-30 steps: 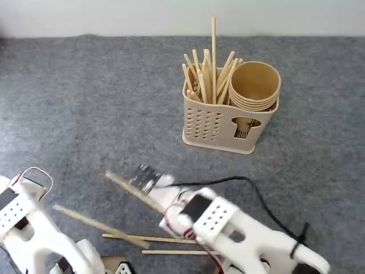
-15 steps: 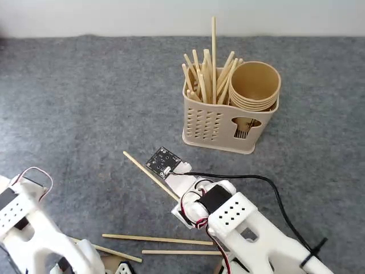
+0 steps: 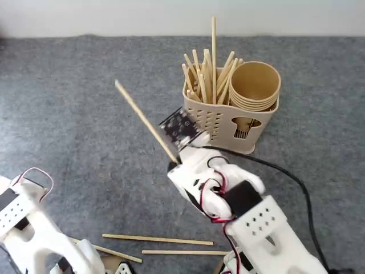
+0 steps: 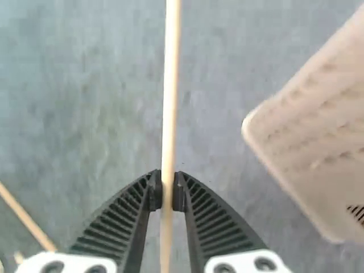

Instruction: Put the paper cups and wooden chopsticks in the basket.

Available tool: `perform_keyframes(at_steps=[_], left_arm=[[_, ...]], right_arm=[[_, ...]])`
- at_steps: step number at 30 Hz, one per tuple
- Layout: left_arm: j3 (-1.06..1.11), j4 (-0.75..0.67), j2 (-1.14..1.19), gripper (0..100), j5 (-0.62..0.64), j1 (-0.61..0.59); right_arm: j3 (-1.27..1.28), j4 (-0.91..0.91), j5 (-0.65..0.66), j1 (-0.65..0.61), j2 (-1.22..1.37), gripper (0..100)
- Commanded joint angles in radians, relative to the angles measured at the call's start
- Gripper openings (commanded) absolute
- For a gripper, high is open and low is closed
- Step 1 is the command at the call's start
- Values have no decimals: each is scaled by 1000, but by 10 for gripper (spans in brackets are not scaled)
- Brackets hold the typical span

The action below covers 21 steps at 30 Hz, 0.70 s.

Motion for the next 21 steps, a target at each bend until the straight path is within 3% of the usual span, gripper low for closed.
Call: perform_keyframes(at_steps=[1, 11, 16, 21], left_arm=[[-7, -17, -29, 14, -8, 2], [-7, -17, -29, 14, -8, 2], [-7, -17, -29, 14, -8, 2], [-7, -17, -29, 14, -8, 2]], right_arm=[[-109, -56, -41, 44, -56, 8], [17, -677, -112, 344, -12, 8], [163, -977, -107, 409, 45, 8], [230, -1118, -110, 414, 148, 8]])
